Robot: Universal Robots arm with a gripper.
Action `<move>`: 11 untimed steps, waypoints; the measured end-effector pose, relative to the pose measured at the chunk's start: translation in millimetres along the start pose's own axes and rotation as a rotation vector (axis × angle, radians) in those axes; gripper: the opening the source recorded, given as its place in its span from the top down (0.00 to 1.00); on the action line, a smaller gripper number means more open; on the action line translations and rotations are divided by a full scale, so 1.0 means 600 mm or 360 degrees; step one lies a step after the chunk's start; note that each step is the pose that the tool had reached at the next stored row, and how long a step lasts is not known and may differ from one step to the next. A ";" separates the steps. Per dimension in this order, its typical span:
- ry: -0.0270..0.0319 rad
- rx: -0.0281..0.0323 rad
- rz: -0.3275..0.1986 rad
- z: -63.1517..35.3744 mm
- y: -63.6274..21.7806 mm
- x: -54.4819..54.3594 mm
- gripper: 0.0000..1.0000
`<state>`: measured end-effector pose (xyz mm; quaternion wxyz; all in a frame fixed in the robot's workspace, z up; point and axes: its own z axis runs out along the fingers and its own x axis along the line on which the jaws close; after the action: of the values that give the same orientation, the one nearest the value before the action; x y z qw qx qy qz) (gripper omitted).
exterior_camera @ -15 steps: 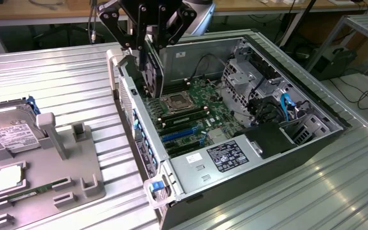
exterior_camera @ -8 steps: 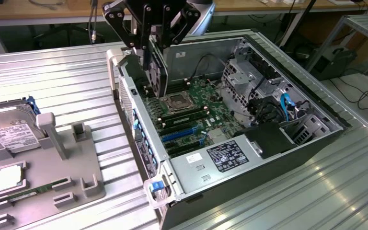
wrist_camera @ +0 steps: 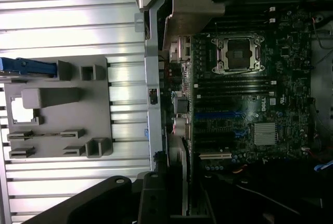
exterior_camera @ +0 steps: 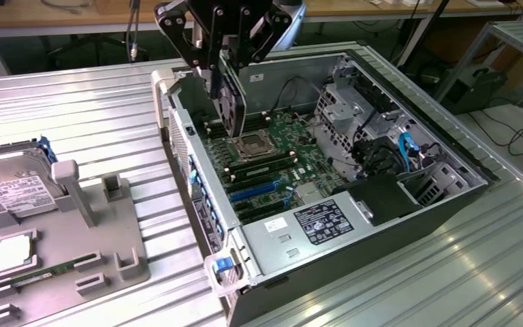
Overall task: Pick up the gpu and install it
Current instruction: 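Pick up the gpu and move the gpu toward the slot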
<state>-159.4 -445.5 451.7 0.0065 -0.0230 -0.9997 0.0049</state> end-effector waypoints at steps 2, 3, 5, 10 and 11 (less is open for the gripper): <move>0.00001 0.00002 0.0000 0.000 0.000 -0.003 0.72; 0.00001 0.00003 0.0000 0.000 0.000 -0.006 0.72; 0.00001 0.00002 0.0000 0.000 0.001 -0.010 0.72; 0.00001 0.00003 -0.0002 0.000 0.002 -0.027 0.72; 0.00001 0.00003 -0.0004 0.000 0.002 -0.030 0.72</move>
<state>-141.1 -444.9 451.2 0.0065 -0.0217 -0.9997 0.0050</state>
